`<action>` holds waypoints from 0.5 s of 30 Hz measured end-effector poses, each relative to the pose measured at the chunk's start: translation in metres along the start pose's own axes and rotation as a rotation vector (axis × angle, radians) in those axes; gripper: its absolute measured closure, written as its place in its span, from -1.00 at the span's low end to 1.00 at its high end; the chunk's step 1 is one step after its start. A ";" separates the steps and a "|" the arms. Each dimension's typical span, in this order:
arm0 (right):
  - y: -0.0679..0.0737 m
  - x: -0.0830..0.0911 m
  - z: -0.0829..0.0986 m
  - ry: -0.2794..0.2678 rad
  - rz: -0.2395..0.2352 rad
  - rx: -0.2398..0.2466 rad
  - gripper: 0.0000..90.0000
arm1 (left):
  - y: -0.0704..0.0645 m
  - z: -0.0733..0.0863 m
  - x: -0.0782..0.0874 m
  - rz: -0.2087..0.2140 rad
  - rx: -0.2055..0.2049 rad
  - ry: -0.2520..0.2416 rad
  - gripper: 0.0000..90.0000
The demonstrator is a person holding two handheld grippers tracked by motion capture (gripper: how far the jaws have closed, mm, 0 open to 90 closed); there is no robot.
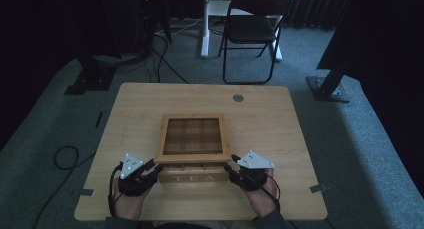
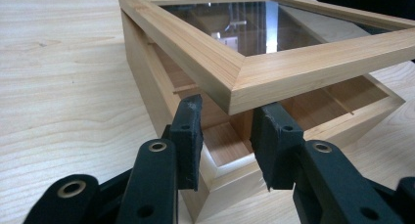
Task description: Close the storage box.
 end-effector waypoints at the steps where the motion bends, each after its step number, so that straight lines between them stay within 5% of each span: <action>1: 0.000 0.000 0.000 0.000 0.000 0.000 0.29 | 0.000 0.001 0.000 -0.001 0.000 0.002 0.44; 15: 0.001 -0.002 0.009 0.020 0.000 -0.011 0.25 | 0.000 0.009 -0.003 -0.013 -0.006 0.024 0.37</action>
Point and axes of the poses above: each handheld gripper's, and its own axes: x roughly backward along the jaws, z roughly out of its underside, y roughly to its left, the point moved 4 cm from there along -x, roughly forward along the jaws, and after that the axes turned 6 degrees about -y, right-handed, at the moved point
